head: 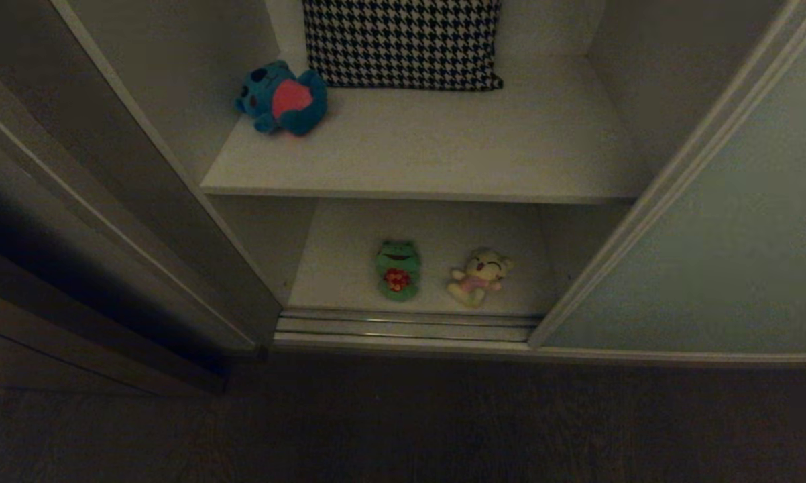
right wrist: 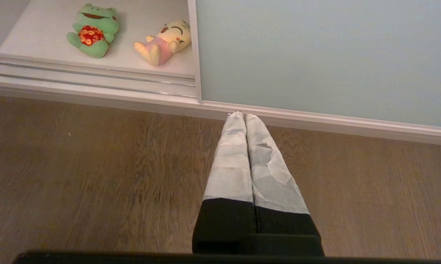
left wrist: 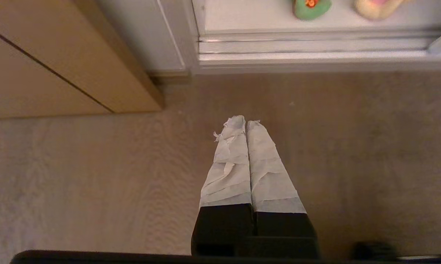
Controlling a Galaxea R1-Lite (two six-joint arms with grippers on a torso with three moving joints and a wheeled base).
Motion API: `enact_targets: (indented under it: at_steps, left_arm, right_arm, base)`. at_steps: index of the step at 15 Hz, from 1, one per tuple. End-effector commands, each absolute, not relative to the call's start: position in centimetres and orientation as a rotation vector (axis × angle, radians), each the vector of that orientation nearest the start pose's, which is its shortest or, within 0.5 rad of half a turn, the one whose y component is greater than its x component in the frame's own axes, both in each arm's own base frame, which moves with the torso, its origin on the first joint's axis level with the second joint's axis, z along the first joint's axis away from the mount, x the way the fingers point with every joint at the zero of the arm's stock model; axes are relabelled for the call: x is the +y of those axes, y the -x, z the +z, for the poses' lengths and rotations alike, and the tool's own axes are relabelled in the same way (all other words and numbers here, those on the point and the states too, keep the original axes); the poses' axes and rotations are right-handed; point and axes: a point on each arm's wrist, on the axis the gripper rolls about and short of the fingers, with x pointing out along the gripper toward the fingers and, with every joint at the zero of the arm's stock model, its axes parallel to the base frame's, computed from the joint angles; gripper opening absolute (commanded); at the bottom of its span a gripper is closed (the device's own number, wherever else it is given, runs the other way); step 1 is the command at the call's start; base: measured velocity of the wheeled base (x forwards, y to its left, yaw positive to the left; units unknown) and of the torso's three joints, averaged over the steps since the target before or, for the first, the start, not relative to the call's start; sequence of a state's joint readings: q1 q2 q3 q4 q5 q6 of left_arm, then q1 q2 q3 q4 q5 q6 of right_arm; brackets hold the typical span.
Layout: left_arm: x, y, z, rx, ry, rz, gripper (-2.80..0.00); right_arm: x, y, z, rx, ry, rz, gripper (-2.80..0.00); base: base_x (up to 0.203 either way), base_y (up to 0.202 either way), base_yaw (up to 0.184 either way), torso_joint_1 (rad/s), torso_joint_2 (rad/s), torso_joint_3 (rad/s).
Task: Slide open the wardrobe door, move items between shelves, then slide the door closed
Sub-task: Place the blue doll on the higher shelf, then place the green doll on the higher shelf
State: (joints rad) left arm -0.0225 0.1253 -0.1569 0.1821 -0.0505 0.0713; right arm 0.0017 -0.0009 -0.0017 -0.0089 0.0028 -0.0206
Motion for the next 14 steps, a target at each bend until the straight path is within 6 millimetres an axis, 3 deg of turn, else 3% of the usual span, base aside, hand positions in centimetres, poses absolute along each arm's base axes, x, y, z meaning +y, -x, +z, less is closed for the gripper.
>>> enact_targets:
  at_steps: [1, 14]
  left_arm:
    - [-0.10, 3.06, 7.88, 0.090, -0.088, -0.069, -2.80]
    - [0.00, 2.68, 7.72, 0.063, -0.047, -0.016, -2.80]
  right_arm:
    - [0.00, 2.30, 7.68, -0.012, 0.021, 0.006, -2.80]
    - [0.00, 2.30, 7.68, -0.012, 0.021, 0.005, -2.80]
  base:
    - [0.000, 0.000, 0.000, 0.000, 0.00, 0.000]
    - [0.000, 0.000, 0.000, 0.000, 0.00, 0.000]
